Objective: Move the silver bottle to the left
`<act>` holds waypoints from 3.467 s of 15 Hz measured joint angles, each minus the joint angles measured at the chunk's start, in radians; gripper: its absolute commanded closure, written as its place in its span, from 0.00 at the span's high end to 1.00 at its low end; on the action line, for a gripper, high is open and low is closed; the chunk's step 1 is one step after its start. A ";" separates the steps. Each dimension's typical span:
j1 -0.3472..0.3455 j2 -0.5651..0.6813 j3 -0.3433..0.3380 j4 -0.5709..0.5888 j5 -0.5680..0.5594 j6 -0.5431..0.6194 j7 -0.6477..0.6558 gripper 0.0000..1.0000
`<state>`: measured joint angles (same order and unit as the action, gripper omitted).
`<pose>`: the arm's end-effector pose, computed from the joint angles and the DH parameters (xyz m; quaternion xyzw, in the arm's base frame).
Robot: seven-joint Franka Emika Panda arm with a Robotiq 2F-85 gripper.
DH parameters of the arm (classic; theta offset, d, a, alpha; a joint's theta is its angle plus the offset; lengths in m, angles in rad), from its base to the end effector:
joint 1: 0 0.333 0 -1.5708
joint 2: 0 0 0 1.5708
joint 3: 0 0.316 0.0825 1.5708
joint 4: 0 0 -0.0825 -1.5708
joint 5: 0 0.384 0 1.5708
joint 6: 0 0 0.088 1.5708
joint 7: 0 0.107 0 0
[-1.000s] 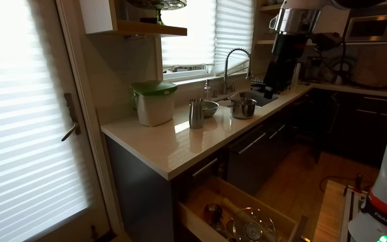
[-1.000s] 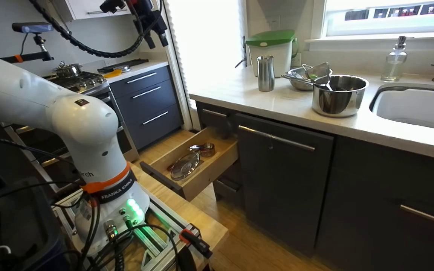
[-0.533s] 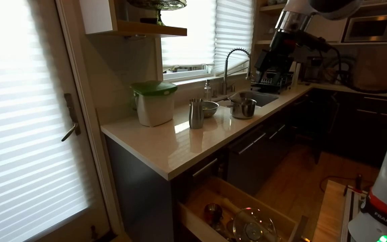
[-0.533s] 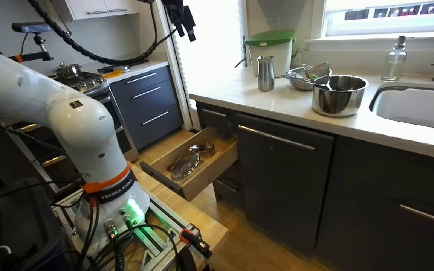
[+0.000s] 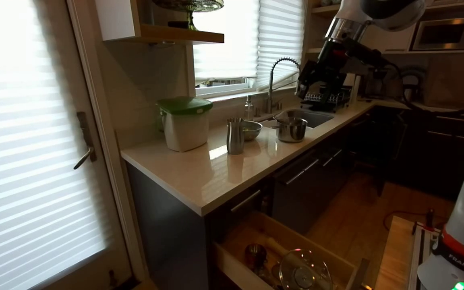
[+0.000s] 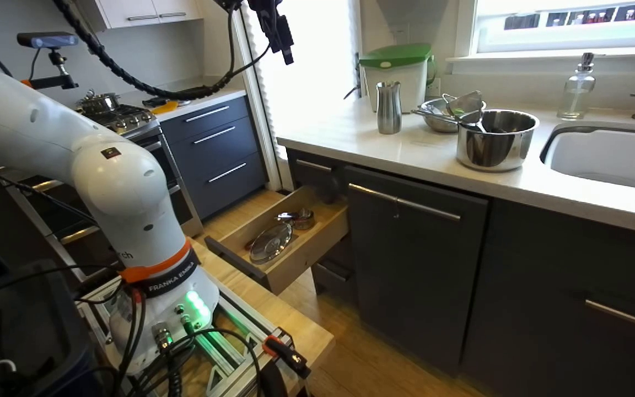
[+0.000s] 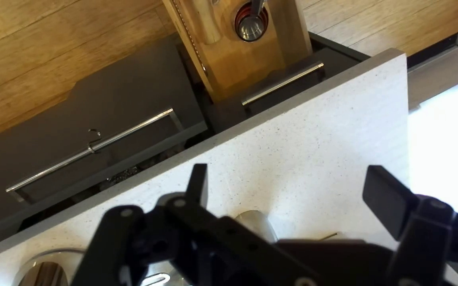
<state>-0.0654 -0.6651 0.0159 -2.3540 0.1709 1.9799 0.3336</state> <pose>0.3762 -0.0066 0.5928 -0.9637 0.2105 -0.1323 0.0970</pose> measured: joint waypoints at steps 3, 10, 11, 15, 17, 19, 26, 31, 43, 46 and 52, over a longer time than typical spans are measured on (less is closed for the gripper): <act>-0.035 0.028 0.021 0.017 0.001 0.014 0.125 1.00; -0.113 0.423 0.038 0.173 0.000 0.355 0.420 1.00; -0.114 0.490 0.035 0.215 -0.001 0.382 0.468 1.00; -0.114 0.630 0.031 0.333 -0.001 0.394 0.530 1.00; -0.114 0.629 0.031 0.339 -0.001 0.394 0.533 1.00; -0.099 0.629 0.017 0.340 -0.001 0.401 0.533 1.00; -0.057 0.795 -0.034 0.447 -0.097 0.597 0.715 1.00; -0.009 0.926 -0.053 0.573 -0.094 0.590 0.749 0.96; 0.004 1.048 -0.054 0.700 0.045 0.524 0.724 0.02; 0.004 1.046 -0.054 0.708 0.054 0.482 0.720 0.00; 0.007 1.012 -0.045 0.706 0.058 0.435 0.670 0.01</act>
<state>-0.0580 0.3468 -0.0294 -1.6478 0.2286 2.4146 1.0035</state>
